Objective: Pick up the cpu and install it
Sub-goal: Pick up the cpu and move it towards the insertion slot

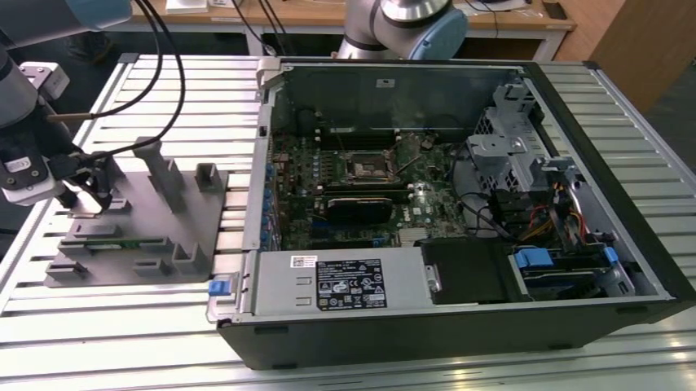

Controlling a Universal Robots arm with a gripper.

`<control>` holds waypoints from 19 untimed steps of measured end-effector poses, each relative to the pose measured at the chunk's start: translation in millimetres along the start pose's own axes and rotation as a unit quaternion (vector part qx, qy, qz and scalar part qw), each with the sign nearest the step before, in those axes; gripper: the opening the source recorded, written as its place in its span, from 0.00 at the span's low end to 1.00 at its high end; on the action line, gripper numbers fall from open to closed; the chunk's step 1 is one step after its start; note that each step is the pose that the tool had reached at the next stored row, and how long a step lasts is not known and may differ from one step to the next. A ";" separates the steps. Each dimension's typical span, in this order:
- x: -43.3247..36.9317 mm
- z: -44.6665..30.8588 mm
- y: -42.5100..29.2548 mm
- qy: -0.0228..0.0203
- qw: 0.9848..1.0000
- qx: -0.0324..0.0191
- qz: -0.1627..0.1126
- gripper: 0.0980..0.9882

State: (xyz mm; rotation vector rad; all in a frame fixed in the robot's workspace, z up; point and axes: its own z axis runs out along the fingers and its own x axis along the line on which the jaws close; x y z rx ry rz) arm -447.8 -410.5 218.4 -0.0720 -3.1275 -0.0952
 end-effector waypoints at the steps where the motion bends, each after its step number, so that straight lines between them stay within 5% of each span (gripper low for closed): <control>1: 0.0 -0.1 0.0 0.000 1.000 0.000 0.000 0.48; 19: 0.1 -5.4 2.1 0.000 1.000 0.000 0.000 0.48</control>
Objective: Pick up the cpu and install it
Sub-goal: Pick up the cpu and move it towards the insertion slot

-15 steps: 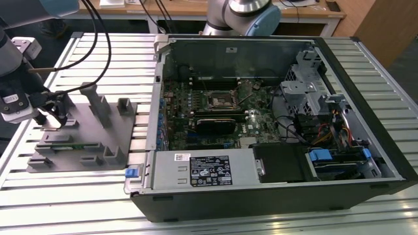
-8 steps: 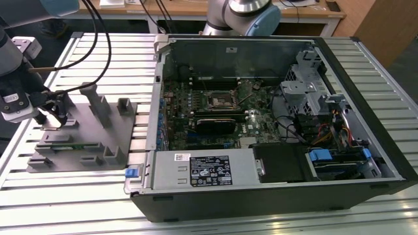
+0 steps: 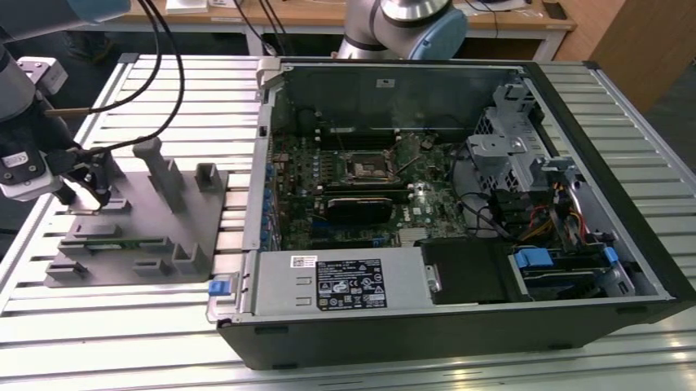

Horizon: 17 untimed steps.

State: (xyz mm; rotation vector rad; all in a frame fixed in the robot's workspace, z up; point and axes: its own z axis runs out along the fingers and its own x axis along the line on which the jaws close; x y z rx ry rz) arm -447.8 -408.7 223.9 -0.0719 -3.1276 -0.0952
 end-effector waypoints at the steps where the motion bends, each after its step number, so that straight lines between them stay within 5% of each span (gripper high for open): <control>1: 0.0 -1.2 0.2 0.000 1.000 0.000 0.000 0.48; 17: 0.3 -12.9 3.3 0.000 1.000 0.000 0.000 0.48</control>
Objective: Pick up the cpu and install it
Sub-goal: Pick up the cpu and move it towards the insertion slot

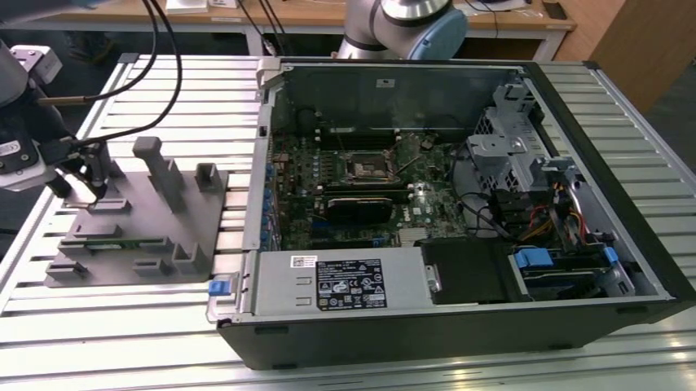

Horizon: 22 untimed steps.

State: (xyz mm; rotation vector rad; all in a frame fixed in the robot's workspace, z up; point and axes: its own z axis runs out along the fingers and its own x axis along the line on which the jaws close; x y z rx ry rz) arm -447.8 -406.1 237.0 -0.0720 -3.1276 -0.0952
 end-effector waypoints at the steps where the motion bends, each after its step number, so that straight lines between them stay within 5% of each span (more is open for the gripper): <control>1: 0.0 -0.2 0.2 0.000 1.000 0.000 0.000 0.48; 22: 0.2 -3.9 4.2 0.000 1.000 0.000 0.000 0.48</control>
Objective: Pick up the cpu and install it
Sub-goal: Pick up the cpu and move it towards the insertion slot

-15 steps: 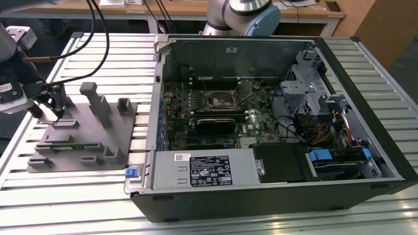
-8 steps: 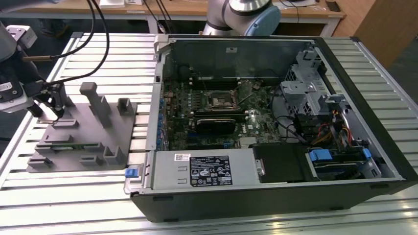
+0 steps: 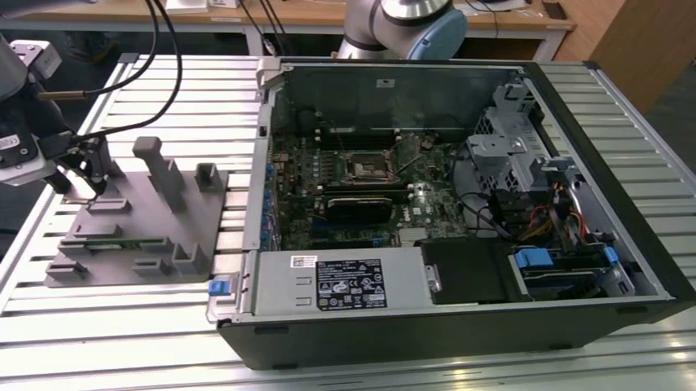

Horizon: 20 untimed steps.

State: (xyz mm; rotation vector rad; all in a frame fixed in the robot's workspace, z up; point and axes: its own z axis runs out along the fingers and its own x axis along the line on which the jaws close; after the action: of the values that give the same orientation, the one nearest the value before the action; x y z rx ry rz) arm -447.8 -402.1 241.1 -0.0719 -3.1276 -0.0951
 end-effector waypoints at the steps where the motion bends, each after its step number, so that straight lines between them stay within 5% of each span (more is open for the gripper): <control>1: 0.0 -0.1 0.2 0.000 1.000 0.000 0.000 0.48; 20: 0.2 -8.1 3.2 0.000 1.000 0.000 0.000 0.48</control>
State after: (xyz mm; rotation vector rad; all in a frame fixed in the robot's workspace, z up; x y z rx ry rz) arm -447.8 -399.4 249.4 -0.0719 -3.1277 -0.0950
